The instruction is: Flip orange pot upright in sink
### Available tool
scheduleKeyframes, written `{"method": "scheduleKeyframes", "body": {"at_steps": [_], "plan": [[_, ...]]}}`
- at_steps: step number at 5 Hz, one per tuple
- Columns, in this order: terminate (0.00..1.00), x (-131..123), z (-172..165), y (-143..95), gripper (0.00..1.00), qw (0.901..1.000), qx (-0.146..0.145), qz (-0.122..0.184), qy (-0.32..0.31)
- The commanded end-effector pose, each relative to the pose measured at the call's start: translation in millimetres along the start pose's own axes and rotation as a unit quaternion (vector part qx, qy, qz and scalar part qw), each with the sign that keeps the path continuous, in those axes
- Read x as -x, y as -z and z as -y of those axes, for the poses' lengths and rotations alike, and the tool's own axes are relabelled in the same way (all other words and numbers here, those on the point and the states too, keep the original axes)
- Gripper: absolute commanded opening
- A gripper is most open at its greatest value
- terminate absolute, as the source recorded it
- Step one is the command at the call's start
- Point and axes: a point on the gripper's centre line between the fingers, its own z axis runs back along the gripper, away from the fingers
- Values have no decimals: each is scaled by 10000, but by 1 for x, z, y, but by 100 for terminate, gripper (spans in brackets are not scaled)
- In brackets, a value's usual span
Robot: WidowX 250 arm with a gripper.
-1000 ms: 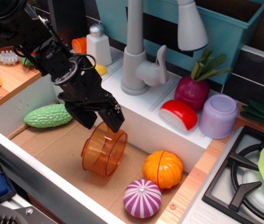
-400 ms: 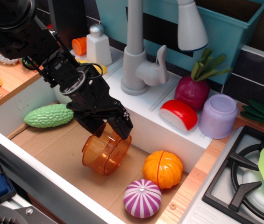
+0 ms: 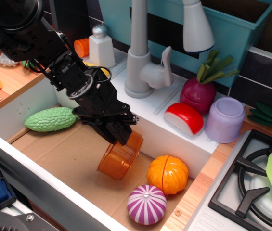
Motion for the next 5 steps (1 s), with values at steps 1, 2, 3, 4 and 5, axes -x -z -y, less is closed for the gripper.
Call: {"method": "scheduleKeyframes", "body": {"at_steps": [1,2,3,4,5], "plan": [[0,-8,4,-9,0,9977,-544,-139,392],[0,-7,10,-15,0,9862,-1358,-563,760],[0,-8,13,-16,0,9636,-2194,-905,1228],[0,-4,15,-14,0,9470,-2712,-971,1420],[0,3,17,-6,0,9161,-3539,-907,1651]]}}
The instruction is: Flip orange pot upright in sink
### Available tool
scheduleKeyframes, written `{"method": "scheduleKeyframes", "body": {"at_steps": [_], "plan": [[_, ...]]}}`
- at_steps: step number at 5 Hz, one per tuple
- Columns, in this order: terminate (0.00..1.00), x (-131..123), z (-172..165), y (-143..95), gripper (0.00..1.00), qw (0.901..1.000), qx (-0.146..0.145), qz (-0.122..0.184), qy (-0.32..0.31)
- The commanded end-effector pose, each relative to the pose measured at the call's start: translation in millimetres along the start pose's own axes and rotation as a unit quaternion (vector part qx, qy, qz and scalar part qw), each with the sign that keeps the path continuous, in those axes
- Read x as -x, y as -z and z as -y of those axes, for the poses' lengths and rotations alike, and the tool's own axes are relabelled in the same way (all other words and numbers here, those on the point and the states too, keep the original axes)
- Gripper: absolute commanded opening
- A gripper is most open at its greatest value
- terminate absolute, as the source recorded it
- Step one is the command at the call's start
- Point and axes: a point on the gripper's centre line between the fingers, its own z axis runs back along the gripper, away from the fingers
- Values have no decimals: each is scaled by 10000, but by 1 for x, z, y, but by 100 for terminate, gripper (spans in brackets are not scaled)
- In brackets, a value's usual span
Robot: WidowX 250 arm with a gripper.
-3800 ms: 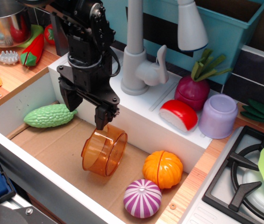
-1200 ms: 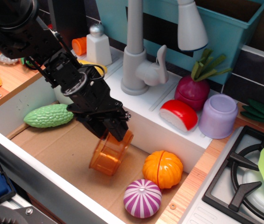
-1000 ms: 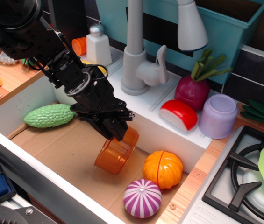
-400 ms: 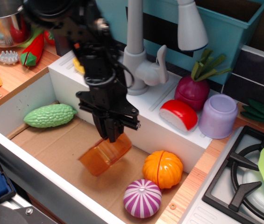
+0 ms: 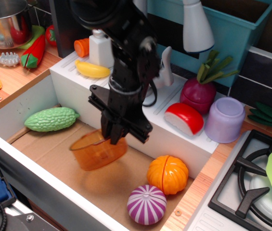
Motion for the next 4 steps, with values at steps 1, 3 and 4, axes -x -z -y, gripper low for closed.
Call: {"method": "scheduleKeyframes", "body": {"at_steps": [1,3,4], "plan": [[0,-1,5,5,0,9975,-643,258,119],[0,1,7,9,100,9969,-630,463,82],[100,1,7,9,100,9969,-630,463,82]]}}
